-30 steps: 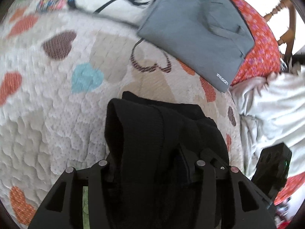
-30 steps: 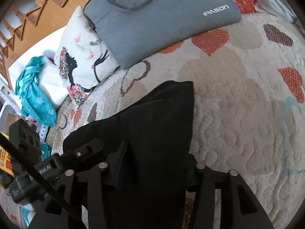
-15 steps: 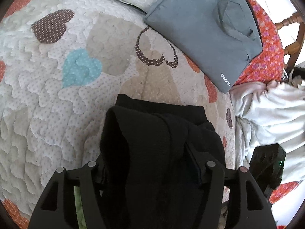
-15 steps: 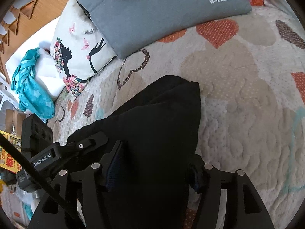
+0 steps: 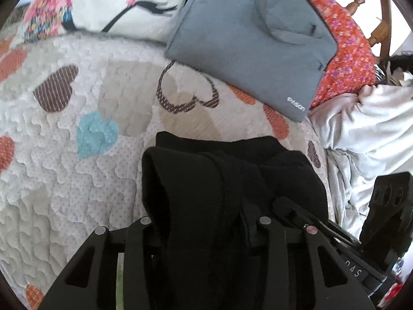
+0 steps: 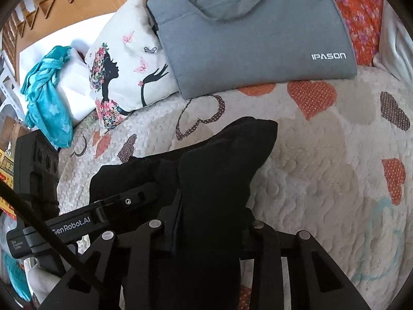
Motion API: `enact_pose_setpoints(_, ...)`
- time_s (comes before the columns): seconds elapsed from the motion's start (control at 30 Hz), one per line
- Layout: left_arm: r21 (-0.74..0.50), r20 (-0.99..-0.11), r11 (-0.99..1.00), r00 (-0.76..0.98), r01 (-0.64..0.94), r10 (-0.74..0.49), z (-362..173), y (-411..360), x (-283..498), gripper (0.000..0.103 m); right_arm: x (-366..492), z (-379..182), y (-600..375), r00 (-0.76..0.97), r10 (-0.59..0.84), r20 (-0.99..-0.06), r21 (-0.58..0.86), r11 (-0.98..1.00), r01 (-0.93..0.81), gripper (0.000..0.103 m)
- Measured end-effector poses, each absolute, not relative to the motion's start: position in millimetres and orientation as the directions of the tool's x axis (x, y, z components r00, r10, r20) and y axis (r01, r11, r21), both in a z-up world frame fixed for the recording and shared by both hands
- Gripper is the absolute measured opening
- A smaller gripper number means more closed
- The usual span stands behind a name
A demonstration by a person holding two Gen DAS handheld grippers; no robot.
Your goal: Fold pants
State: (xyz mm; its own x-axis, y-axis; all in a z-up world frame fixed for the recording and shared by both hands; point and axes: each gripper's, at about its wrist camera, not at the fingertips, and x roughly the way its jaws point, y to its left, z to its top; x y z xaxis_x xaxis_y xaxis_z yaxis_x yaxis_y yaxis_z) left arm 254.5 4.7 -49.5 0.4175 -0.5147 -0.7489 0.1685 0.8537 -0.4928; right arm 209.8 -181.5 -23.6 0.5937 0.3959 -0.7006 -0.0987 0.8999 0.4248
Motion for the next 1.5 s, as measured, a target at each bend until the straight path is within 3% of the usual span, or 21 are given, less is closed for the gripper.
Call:
enact_pose_setpoints(0.13,-0.504,-0.762,0.853,0.397,0.133,-0.512,-63,7,268,0.048,218,-38,-186,0.579,0.382,-0.721,0.427,0.902,-0.064,0.034)
enact_pose_setpoints(0.23,-0.542,-0.752,0.833,0.376,0.115,-0.541,-66,12,273,0.049,222,-46,-194,0.559,0.396,-0.729,0.458,0.888,-0.032,0.037)
enact_pose_setpoints(0.3,-0.561,-0.745,0.82,0.362,0.115,-0.56,-65,12,274,0.049,224,-51,-199,0.547,0.411,-0.729,0.482,0.876,-0.016,0.04)
enact_pose_setpoints(0.4,-0.614,-0.713,0.781,0.342,0.116,-0.612,-54,19,274,0.049,227,-57,-212,0.542,0.41,-0.734,0.513,0.857,0.045,0.056)
enact_pose_setpoints(0.53,-0.634,-0.685,0.769,0.399,0.085,-0.609,-33,44,271,0.049,226,-55,-230,0.561,0.421,-0.713,0.566,0.817,0.107,0.058)
enact_pose_setpoints(0.7,-0.64,-0.651,0.767,0.499,0.046,-0.573,-20,64,263,0.049,215,-33,-247,0.684,0.382,-0.622,0.609,0.785,0.116,0.06)
enact_pose_setpoints(0.87,-0.681,-0.56,0.701,0.466,0.212,-0.685,-7,28,255,0.053,219,-34,-249,0.686,0.571,-0.452,0.784,0.62,0.001,0.06)
enact_pose_setpoints(0.97,-0.676,-0.606,0.714,0.413,0.184,-0.68,-27,12,259,0.054,224,-40,-245,0.658,0.643,-0.392,0.839,0.544,-0.032,0.061)
enact_pose_setpoints(1.07,-0.655,-0.647,0.746,0.42,0.122,-0.637,-50,17,267,0.054,230,-51,-241,0.629,0.642,-0.439,0.824,0.567,-0.004,0.063)
enact_pose_setpoints(1.2,-0.745,-0.586,0.663,0.403,0.074,-0.703,-56,34,273,0.054,234,-68,-243,0.613,0.567,-0.55,0.759,0.645,0.084,0.062)
enact_pose_setpoints(1.5,-0.693,-0.609,0.712,0.434,0.117,-0.664,-21,46,246,0.054,215,-34,-238,0.642,0.53,-0.554,0.708,0.706,0.027,0.066)
